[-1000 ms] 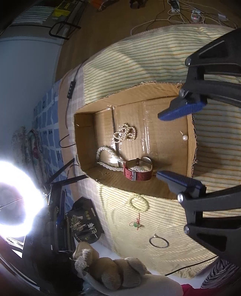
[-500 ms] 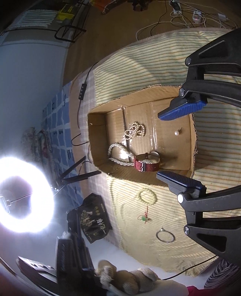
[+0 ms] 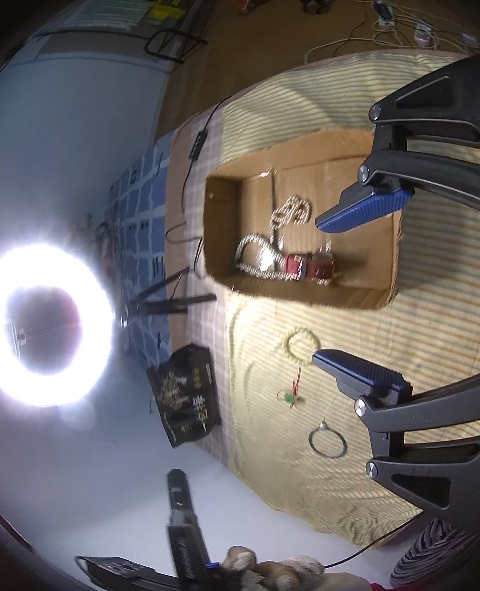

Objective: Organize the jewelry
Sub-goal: 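Move both tools toward the blue bangle and the green jade pendant, then grasp the blue bangle with the left tool while the right tool grasps the green jade pendant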

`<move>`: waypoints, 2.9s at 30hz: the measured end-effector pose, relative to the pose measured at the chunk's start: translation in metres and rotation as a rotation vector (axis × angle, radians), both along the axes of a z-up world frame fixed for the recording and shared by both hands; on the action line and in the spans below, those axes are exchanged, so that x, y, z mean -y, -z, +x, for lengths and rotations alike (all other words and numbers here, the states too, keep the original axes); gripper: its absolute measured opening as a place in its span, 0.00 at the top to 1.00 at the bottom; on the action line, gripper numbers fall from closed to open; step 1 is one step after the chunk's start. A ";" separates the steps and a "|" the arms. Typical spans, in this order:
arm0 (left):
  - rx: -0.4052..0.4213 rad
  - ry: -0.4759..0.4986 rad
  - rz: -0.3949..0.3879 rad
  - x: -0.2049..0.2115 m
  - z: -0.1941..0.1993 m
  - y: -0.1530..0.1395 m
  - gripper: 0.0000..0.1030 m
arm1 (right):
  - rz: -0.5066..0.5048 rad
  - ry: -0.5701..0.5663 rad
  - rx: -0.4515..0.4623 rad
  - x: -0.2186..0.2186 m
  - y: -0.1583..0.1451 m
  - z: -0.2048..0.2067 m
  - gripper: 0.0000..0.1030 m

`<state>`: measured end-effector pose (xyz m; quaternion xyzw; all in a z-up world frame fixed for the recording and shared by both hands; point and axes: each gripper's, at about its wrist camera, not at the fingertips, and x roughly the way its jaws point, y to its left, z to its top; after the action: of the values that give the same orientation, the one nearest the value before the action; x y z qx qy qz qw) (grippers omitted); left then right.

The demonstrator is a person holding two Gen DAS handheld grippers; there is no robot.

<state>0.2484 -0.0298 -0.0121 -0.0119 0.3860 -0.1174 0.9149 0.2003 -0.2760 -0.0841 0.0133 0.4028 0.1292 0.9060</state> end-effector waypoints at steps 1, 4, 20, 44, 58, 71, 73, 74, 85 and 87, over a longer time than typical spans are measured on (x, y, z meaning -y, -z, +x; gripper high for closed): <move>0.001 -0.008 0.006 -0.007 -0.003 0.003 0.60 | -0.003 -0.010 0.007 -0.007 -0.001 0.001 0.30; -0.016 -0.041 0.027 -0.029 -0.014 0.013 0.60 | 0.004 -0.035 0.018 -0.024 -0.001 0.002 0.28; -0.234 -0.176 0.019 -0.109 -0.028 0.100 0.60 | 0.034 -0.132 -0.061 -0.090 0.022 0.034 0.22; -0.509 -0.203 -0.149 -0.128 -0.008 0.200 0.69 | 0.146 -0.174 -0.328 -0.171 0.099 0.116 0.42; -0.531 -0.217 -0.140 -0.128 0.002 0.217 0.69 | 0.068 -0.174 -0.354 -0.199 0.130 0.130 0.52; -0.525 -0.204 -0.103 -0.123 0.006 0.222 0.75 | 0.004 -0.191 -0.363 -0.204 0.145 0.136 0.60; -0.522 -0.203 -0.094 -0.123 0.005 0.223 0.78 | -0.031 -0.197 -0.353 -0.208 0.147 0.134 0.61; -0.521 -0.204 -0.088 -0.123 0.004 0.223 0.79 | -0.052 -0.201 -0.346 -0.210 0.148 0.133 0.63; -0.483 -0.193 -0.014 -0.108 0.003 0.221 0.98 | -0.138 -0.208 -0.300 -0.215 0.150 0.126 0.87; -0.484 -0.192 -0.028 -0.108 0.004 0.219 0.99 | -0.124 -0.205 -0.302 -0.213 0.149 0.125 0.94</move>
<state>0.2520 0.0782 -0.2316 -0.0886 0.5890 -0.0293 0.8027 0.3255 -0.0632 -0.2332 -0.0645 0.5405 0.1921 0.8166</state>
